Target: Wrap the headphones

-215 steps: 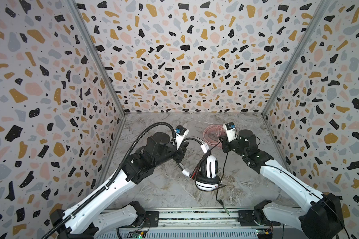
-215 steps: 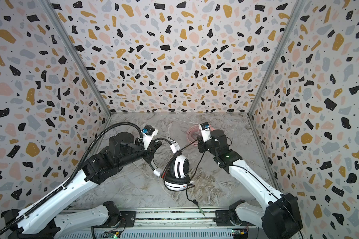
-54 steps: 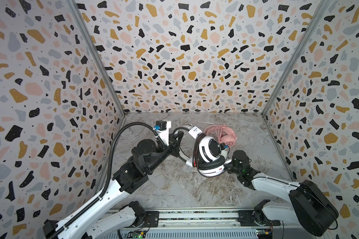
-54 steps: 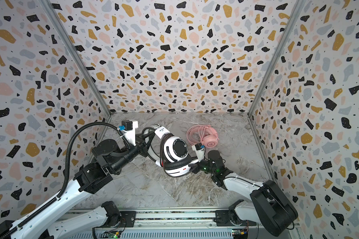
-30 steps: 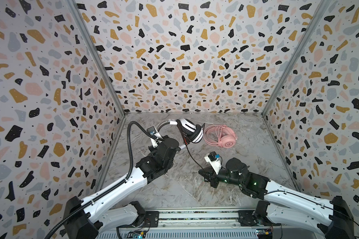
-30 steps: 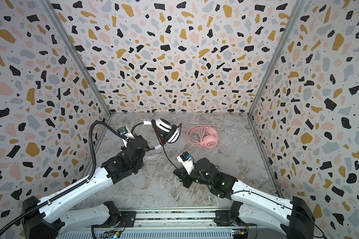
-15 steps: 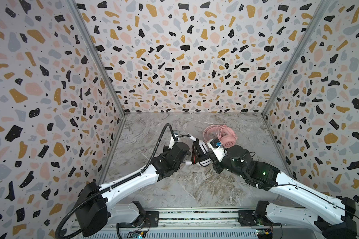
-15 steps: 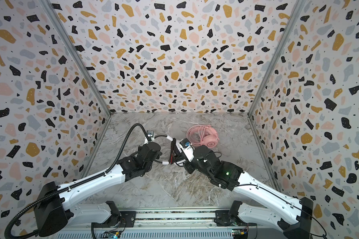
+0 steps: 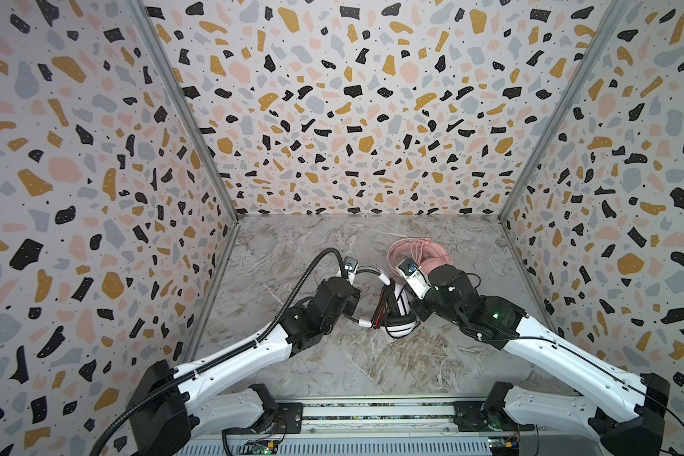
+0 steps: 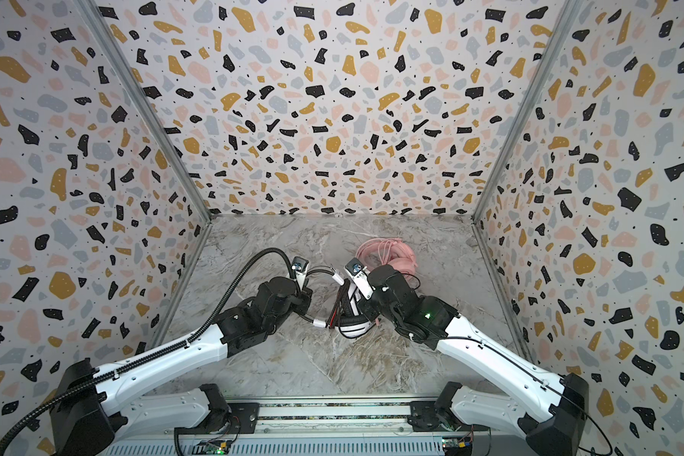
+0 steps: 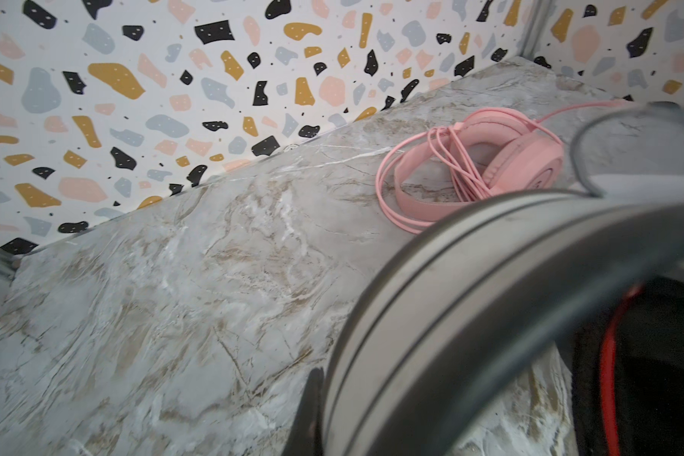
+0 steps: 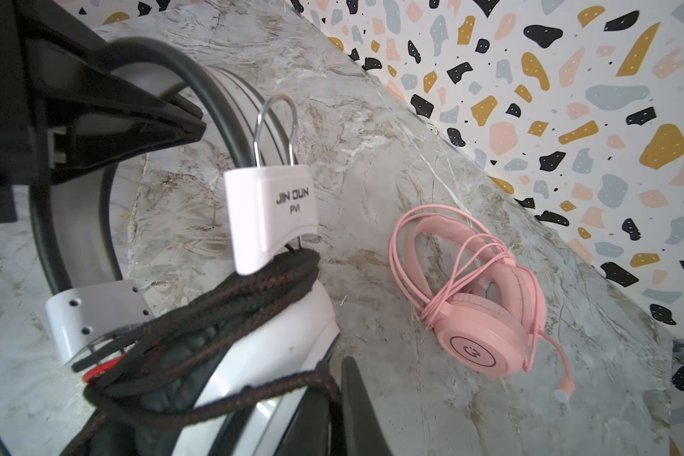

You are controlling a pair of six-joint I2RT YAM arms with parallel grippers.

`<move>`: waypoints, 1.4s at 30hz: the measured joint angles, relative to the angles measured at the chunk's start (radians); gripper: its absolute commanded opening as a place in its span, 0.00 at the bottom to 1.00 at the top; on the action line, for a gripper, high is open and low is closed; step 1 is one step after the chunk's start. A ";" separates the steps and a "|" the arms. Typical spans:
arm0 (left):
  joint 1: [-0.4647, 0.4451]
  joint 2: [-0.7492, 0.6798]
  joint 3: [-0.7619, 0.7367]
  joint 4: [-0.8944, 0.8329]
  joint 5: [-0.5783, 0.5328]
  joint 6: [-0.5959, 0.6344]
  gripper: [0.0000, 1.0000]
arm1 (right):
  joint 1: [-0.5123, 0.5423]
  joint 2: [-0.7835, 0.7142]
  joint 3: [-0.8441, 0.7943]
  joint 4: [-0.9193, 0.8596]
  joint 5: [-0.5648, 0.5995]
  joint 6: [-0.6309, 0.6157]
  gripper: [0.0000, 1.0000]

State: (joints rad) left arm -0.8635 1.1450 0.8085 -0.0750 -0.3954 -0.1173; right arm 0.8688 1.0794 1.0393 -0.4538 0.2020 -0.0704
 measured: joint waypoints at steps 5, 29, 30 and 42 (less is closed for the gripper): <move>0.006 -0.012 0.002 -0.020 0.080 0.043 0.00 | -0.007 0.002 0.030 -0.032 -0.058 -0.032 0.10; 0.020 -0.107 -0.019 -0.061 0.262 0.046 0.00 | -0.069 -0.066 -0.037 0.040 -0.238 -0.003 0.14; 0.021 -0.107 -0.019 -0.061 0.277 0.045 0.00 | -0.071 -0.081 -0.048 0.047 -0.250 0.002 0.16; 0.080 -0.077 -0.009 -0.092 0.452 0.035 0.00 | -0.104 -0.112 -0.076 0.093 -0.278 0.038 0.30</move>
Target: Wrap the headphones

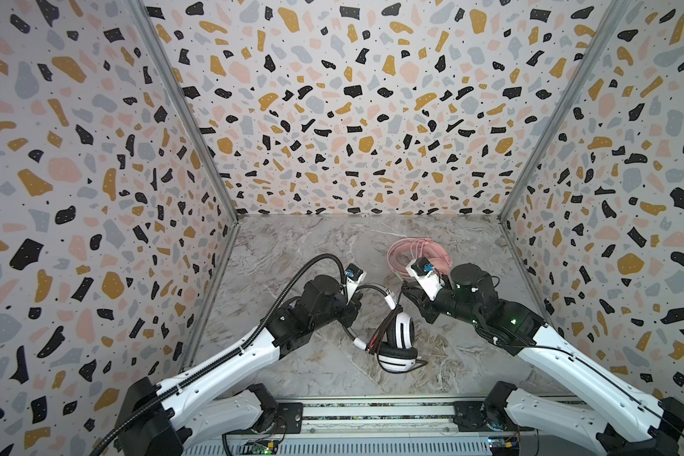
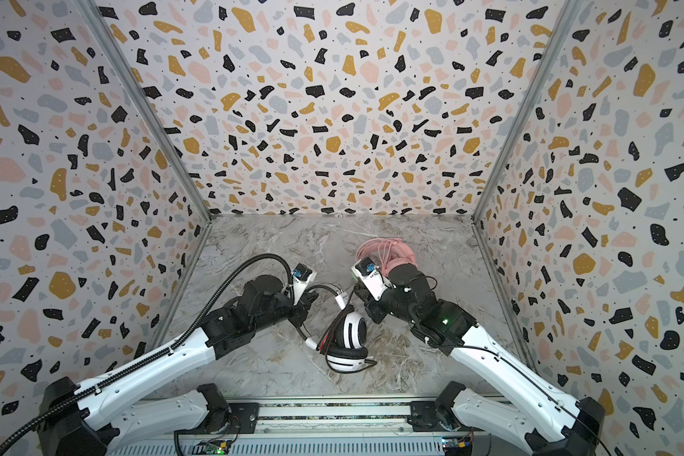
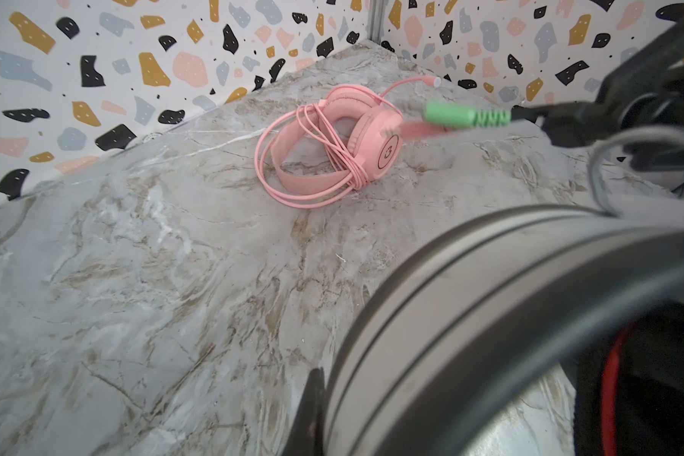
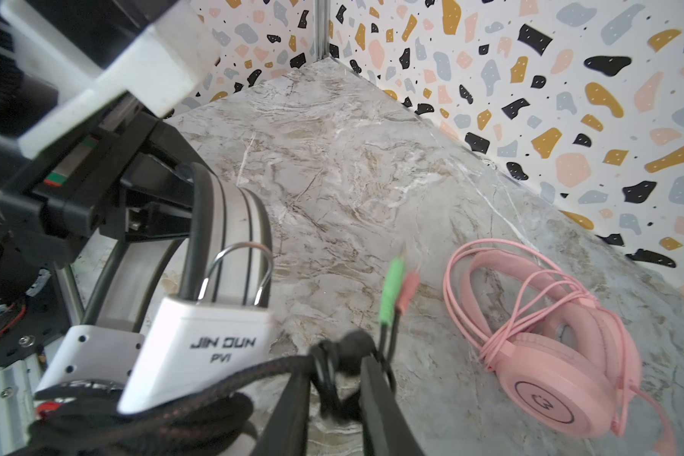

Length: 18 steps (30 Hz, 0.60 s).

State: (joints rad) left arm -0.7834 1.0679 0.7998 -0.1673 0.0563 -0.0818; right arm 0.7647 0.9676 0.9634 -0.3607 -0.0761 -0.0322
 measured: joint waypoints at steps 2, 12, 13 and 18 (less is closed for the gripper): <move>0.021 0.005 0.000 -0.021 0.053 0.002 0.00 | -0.018 0.000 -0.006 0.021 0.018 0.007 0.31; 0.097 0.012 0.008 -0.072 0.136 -0.012 0.00 | -0.045 -0.008 -0.043 0.068 0.047 0.034 0.33; 0.106 0.018 0.015 -0.079 0.134 -0.014 0.00 | -0.046 -0.012 -0.053 0.074 0.051 0.039 0.34; 0.157 0.040 0.023 -0.080 0.111 -0.056 0.00 | -0.067 -0.032 -0.108 0.095 0.077 0.082 0.34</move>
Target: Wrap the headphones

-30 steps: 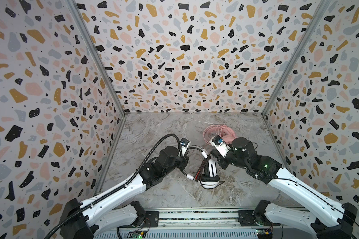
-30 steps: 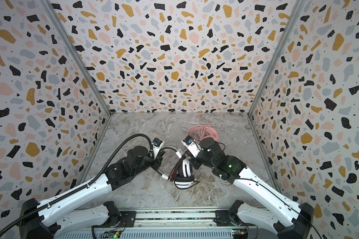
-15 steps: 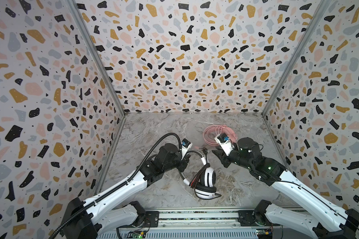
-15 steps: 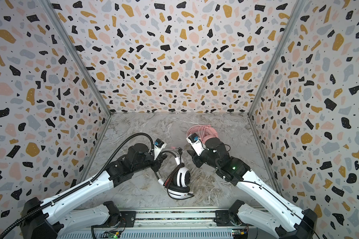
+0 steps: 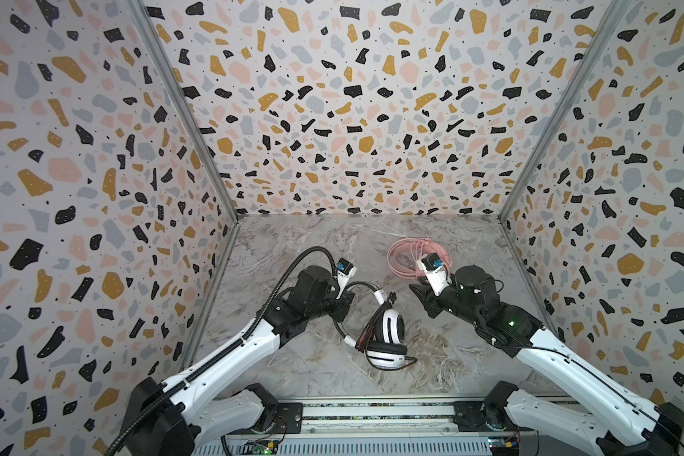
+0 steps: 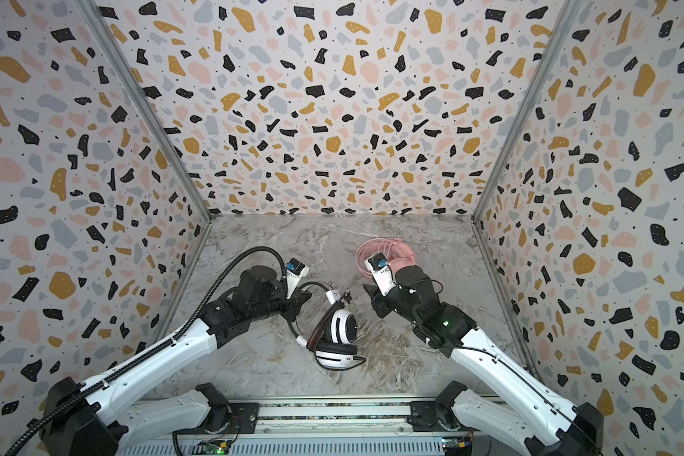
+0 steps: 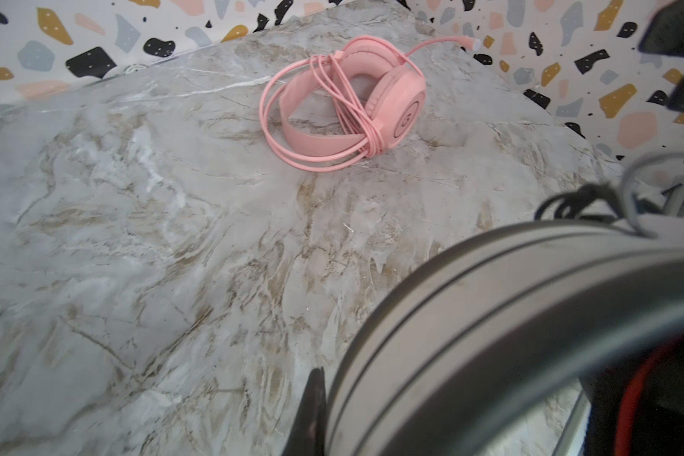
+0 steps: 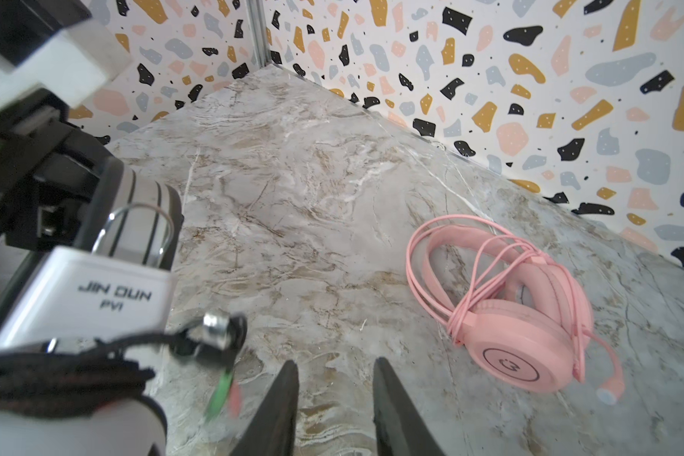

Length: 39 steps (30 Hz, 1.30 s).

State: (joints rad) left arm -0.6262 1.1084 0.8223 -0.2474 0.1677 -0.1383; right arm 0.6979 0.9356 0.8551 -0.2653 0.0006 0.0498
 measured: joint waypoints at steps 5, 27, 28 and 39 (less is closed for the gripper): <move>0.057 0.058 0.013 0.001 -0.101 -0.098 0.00 | -0.013 -0.021 -0.093 0.035 0.011 0.068 0.35; 0.336 0.652 0.312 0.045 -0.477 -0.586 0.00 | -0.013 -0.214 -0.384 0.103 -0.023 0.259 0.36; 0.349 0.686 0.341 0.044 -0.481 -0.608 0.00 | -0.013 -0.224 -0.395 0.102 -0.031 0.267 0.36; 0.452 0.909 0.588 -0.075 -0.668 -0.901 0.00 | -0.010 -0.341 -0.478 0.102 -0.050 0.332 0.36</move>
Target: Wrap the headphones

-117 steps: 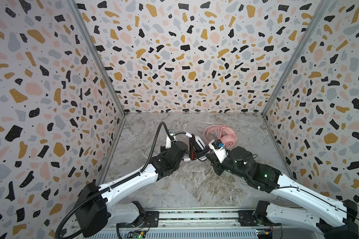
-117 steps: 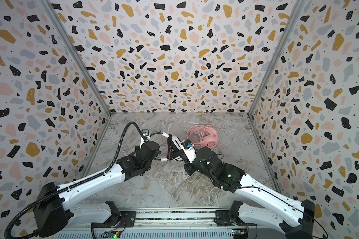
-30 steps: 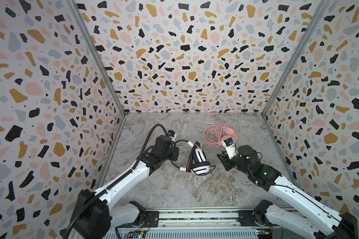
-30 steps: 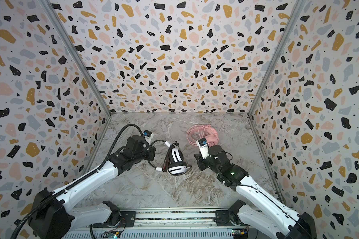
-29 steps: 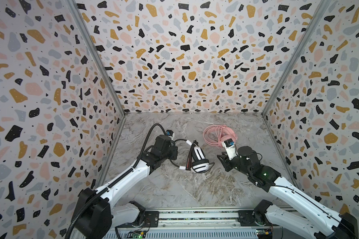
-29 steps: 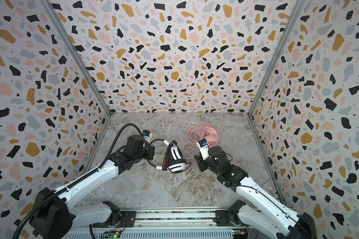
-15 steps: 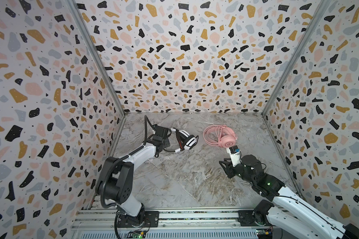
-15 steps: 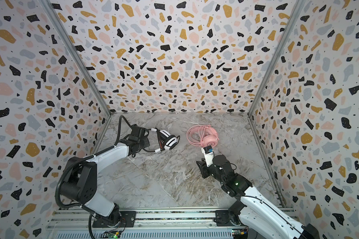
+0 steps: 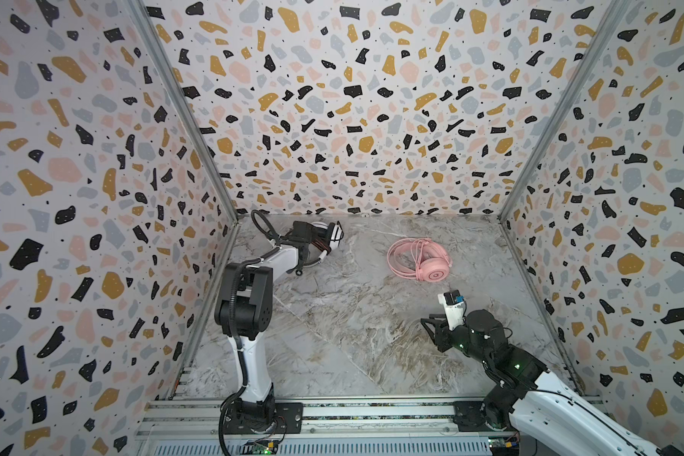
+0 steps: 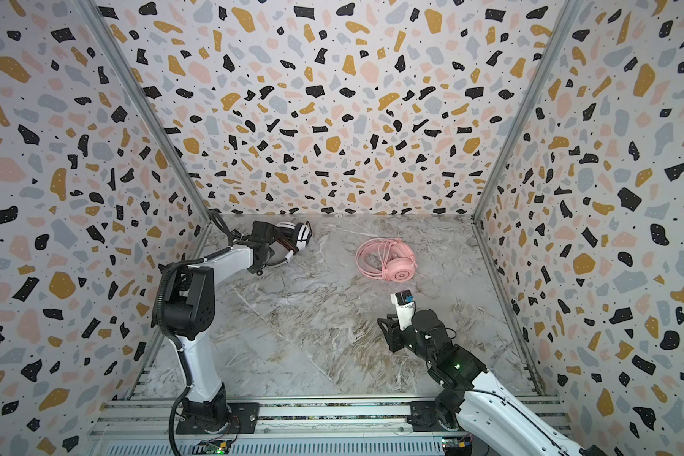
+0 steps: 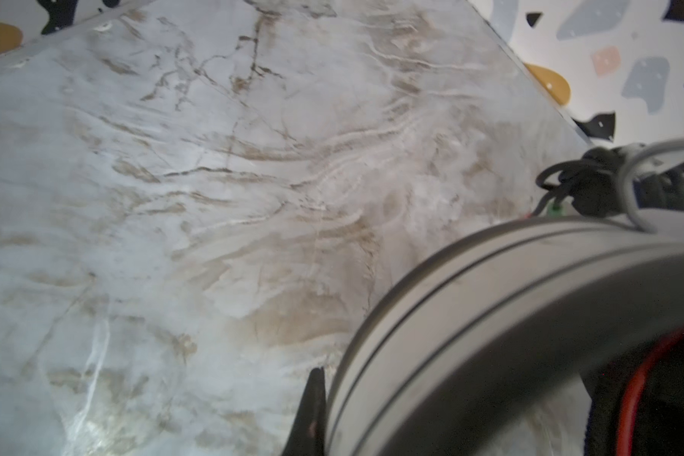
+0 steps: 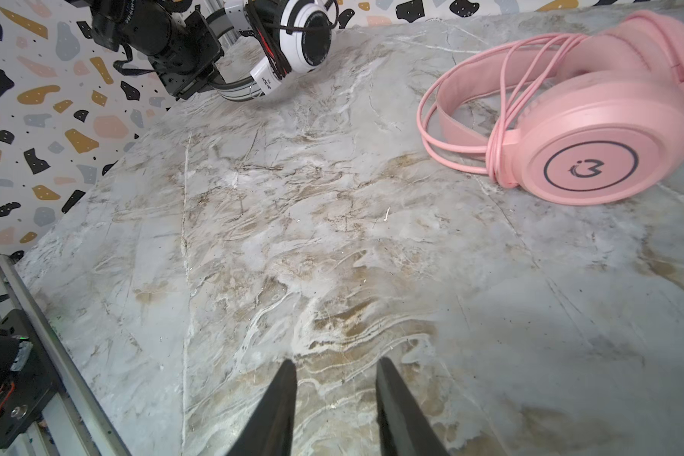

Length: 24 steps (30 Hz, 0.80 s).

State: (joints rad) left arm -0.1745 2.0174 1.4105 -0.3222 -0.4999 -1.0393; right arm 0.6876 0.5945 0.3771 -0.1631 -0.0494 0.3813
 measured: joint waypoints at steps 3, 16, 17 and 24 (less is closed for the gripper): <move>0.023 0.058 0.052 -0.020 -0.002 -0.047 0.00 | 0.004 0.005 -0.002 0.000 0.000 0.005 0.36; 0.036 0.152 0.082 0.038 0.052 -0.076 0.37 | 0.021 -0.003 -0.005 0.000 0.015 0.016 0.37; 0.036 0.140 0.061 0.057 0.056 -0.074 0.39 | 0.021 -0.004 -0.005 0.000 0.017 0.018 0.37; 0.036 0.026 -0.093 0.167 0.121 -0.026 0.91 | 0.021 0.011 -0.006 0.000 0.047 0.018 0.37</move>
State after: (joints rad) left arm -0.1387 2.0434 1.3174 -0.1551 -0.3786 -1.0649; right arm 0.7082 0.6060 0.3714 -0.1635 -0.0021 0.3988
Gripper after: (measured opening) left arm 0.893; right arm 0.367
